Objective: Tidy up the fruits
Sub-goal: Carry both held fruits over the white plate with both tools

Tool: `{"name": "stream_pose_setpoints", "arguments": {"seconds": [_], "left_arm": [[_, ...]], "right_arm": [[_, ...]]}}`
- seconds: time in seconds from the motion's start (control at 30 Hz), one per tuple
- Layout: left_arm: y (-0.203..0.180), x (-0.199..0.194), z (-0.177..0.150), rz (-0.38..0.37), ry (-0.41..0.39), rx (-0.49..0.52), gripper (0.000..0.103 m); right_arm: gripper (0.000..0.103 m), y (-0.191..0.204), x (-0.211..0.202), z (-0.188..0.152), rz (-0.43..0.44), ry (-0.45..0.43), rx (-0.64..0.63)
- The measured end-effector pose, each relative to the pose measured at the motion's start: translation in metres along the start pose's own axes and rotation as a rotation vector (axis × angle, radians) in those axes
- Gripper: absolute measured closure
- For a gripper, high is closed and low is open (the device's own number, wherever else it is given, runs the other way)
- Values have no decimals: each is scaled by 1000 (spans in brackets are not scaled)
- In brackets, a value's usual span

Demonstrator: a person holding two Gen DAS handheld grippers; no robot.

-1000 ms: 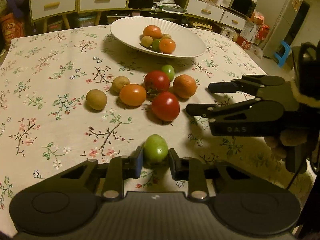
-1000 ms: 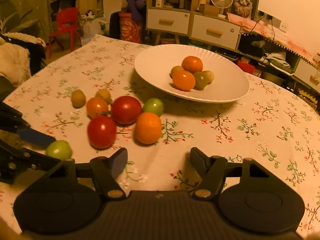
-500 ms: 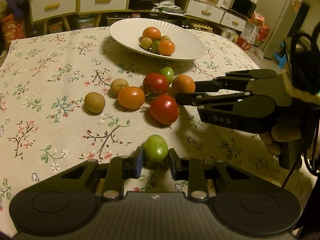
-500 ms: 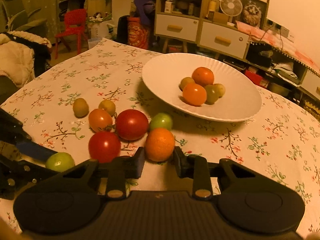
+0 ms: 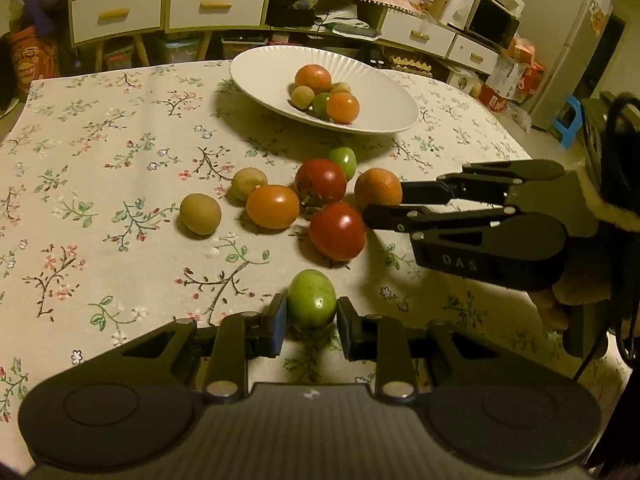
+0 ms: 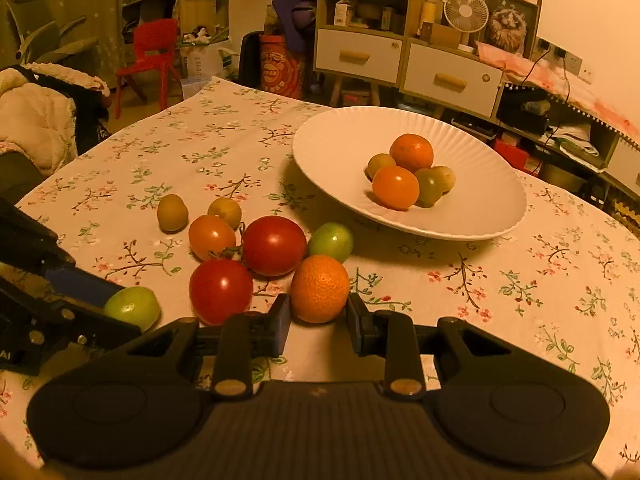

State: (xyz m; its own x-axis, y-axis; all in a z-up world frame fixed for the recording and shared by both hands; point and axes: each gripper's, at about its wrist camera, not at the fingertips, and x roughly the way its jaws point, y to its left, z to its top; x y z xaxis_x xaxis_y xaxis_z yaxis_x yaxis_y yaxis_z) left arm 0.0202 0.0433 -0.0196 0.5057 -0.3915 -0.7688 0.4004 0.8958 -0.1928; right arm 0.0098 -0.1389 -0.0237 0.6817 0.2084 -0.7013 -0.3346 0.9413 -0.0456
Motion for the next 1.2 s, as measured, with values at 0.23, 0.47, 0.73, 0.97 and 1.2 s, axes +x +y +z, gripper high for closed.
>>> {"name": "stream_pose_setpoints", "arguments": {"seconds": [0.23,0.47,0.73,0.97,1.2], "left_arm": [[3,-3,3,7,-18,-16,74],[6,-5,6,6,-42,-31,74],[9,-10,9,11,-72,-49,74],[12,-16,14,7,-111,-81,74],[7,-16,26,12,-142,-82,74]], "right_arm": [[76,1,-3,0,4,-1,2],[76,1,-9,2,11,-8,12],[76,-4,-19,6,16,-33,32],[76,-9,-27,9,21,-49,56],[76,-17,-32,14,21,-66,79]]}}
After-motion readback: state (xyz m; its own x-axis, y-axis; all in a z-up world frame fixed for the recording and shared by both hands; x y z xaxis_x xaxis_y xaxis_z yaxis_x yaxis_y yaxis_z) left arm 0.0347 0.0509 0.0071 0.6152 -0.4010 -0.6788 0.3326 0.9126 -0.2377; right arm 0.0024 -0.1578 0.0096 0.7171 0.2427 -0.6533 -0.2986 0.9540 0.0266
